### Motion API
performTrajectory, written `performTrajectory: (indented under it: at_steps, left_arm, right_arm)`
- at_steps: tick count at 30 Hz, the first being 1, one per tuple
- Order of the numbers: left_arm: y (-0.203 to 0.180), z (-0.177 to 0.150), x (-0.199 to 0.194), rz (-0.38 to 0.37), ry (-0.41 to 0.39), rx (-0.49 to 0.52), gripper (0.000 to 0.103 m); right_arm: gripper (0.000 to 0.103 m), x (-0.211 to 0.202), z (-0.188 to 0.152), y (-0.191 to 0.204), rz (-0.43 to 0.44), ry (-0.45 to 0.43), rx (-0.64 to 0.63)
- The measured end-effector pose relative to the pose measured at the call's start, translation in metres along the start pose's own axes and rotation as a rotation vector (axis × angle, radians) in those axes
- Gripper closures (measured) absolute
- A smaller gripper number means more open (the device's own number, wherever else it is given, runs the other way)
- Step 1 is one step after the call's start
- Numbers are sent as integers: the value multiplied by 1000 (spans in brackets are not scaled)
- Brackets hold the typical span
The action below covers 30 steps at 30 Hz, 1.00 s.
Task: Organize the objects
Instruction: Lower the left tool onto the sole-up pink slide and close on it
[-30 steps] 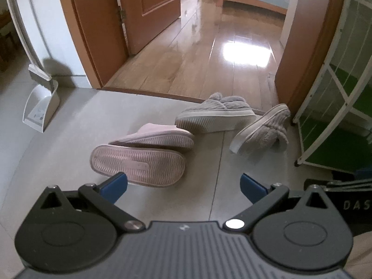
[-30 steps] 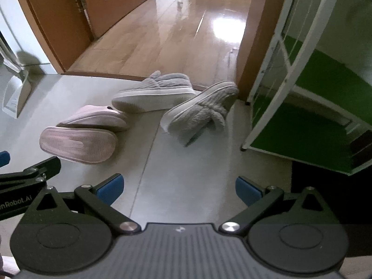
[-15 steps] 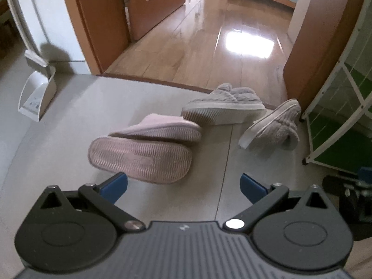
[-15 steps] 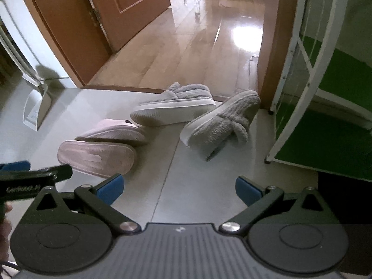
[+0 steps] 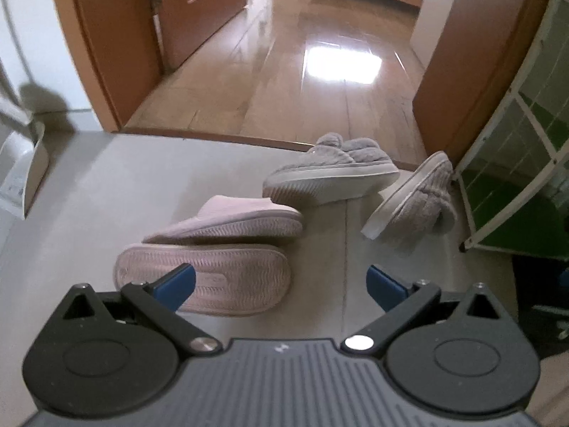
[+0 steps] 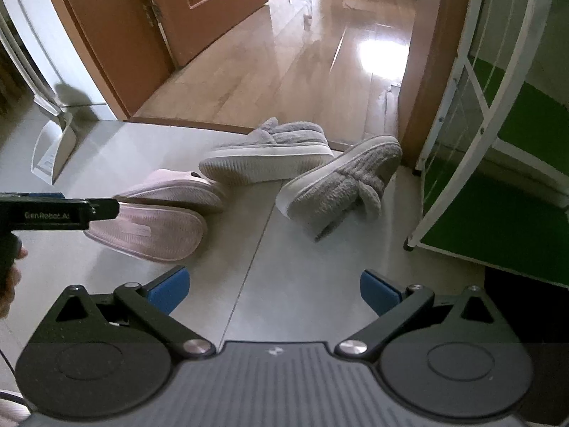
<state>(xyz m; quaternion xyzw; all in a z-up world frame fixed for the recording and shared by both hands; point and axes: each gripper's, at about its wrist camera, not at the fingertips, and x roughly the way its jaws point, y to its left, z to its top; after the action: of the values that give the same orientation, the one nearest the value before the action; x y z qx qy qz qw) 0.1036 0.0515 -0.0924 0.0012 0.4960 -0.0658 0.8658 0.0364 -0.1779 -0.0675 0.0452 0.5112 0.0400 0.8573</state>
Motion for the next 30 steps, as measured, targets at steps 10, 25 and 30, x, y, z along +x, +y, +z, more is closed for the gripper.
performTrajectory:
  at_steps: [10,25,30]
  left_arm:
    - [26,-5,46,8,-7,356,1]
    - [144,-20,141,115,102,196,1]
    - [187,-31,160,49,147,52,4]
  right_arm:
    - [0,14,-5,1,-40,59,-13]
    - [0,56,-20,9,-95,177,-88]
    - [0,65,-23,15,-100,202,-103]
